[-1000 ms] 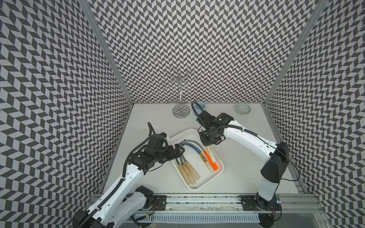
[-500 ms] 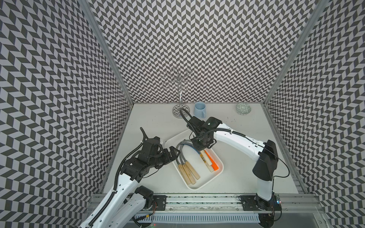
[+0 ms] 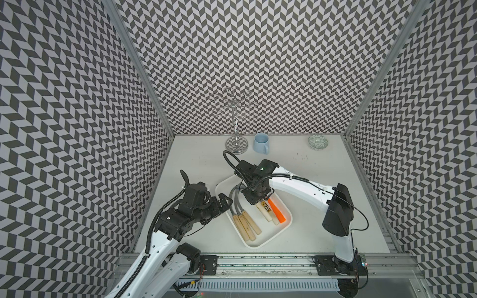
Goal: Put small sickles into storage boxes
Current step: Place the sickle in the storage box.
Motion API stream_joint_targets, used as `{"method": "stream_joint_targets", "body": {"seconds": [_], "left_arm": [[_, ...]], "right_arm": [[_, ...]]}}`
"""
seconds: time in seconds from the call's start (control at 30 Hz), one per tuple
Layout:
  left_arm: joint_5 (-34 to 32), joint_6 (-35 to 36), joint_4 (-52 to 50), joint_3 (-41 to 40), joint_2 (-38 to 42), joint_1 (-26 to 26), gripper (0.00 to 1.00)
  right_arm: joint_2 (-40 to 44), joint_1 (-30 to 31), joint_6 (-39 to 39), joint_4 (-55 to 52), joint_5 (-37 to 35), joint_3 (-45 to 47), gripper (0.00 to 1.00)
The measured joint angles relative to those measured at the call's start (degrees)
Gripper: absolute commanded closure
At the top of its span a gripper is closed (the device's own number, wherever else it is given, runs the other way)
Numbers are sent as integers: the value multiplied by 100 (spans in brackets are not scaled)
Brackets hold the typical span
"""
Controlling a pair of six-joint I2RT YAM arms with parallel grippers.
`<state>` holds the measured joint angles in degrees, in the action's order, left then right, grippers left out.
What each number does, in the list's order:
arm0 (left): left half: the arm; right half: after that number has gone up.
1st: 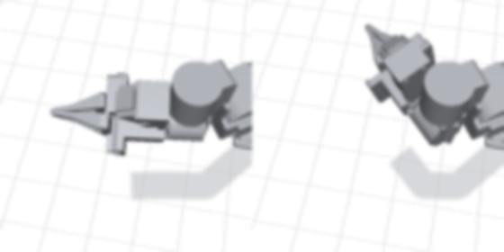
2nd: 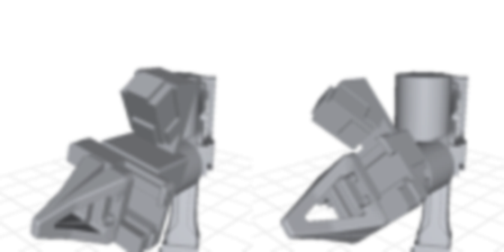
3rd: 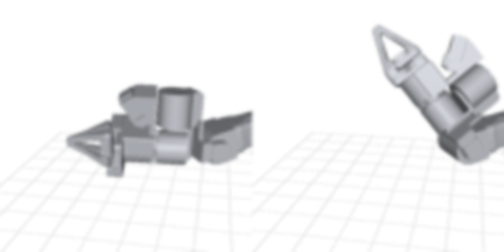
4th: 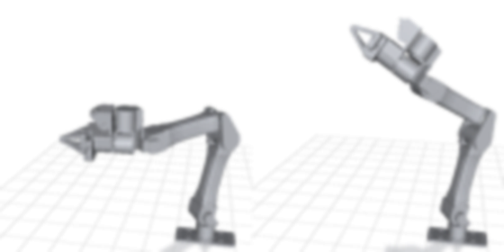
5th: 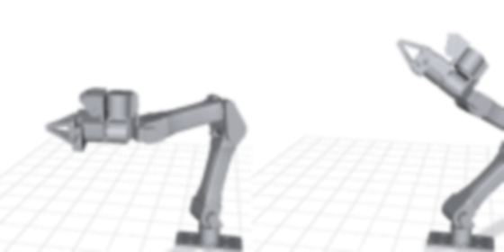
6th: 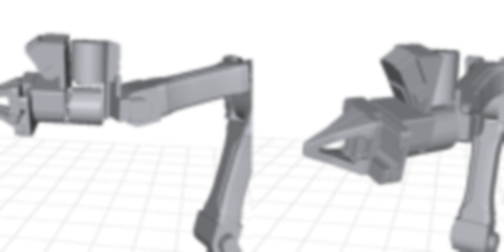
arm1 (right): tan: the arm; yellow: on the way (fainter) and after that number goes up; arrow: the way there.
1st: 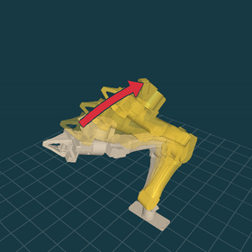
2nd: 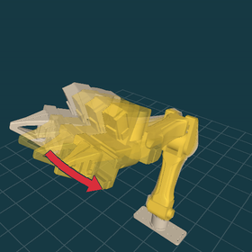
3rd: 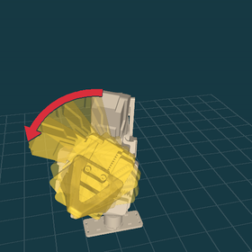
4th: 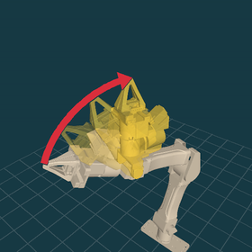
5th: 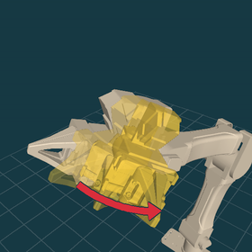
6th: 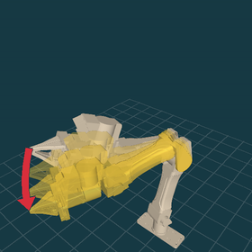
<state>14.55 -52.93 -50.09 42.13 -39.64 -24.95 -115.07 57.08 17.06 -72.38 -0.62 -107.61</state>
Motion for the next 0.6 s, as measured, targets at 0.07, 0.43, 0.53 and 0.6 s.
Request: {"method": "stream_joint_targets", "body": {"seconds": [0.07, 0.43, 0.53, 0.6], "left_arm": [[-48, -37, -42, 0, -2, 0, 1], [-190, -96, -144, 0, 0, 61, 0], [-192, -96, -144, 0, 0, 61, 0], [-192, -96, -142, 0, 0, 61, 0]], "right_arm": [[-4, 55, 0, 72, 2, 52, 87], [-4, 205, 4, 376, 24, 533, 87], [-4, 205, 4, 466, 26, 691, 87], [-4, 205, 4, 531, 26, 787, 88]]}}
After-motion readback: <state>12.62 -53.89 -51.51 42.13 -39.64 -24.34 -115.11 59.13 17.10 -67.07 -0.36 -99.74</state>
